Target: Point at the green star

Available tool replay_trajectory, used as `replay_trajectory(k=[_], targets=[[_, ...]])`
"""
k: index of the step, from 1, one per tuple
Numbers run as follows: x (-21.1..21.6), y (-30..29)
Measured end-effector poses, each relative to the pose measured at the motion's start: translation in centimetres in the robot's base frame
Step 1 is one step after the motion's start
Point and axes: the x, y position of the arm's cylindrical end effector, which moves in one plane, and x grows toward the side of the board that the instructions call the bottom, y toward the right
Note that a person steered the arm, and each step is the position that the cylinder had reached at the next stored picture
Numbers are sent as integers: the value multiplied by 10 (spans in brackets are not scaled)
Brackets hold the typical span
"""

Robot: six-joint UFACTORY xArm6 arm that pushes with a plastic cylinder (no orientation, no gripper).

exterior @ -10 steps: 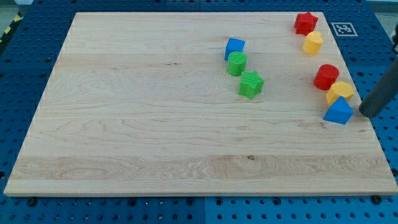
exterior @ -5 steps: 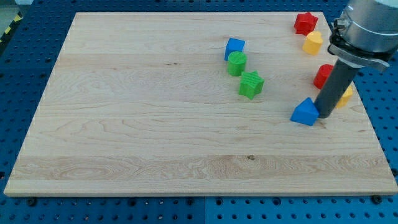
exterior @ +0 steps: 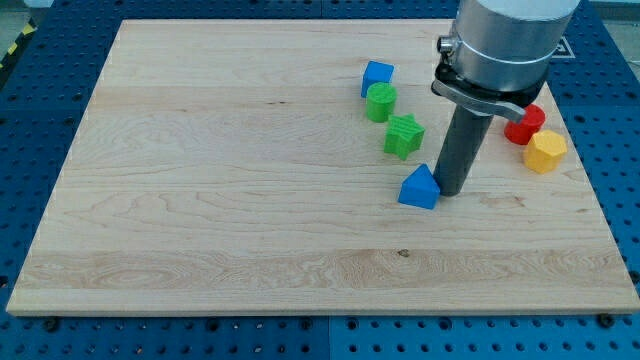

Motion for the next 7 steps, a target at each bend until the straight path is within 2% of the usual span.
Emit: replay_trajectory(k=[2, 4, 5, 7], targets=[[-7, 21], [-73, 21], [-85, 13], [-77, 3]])
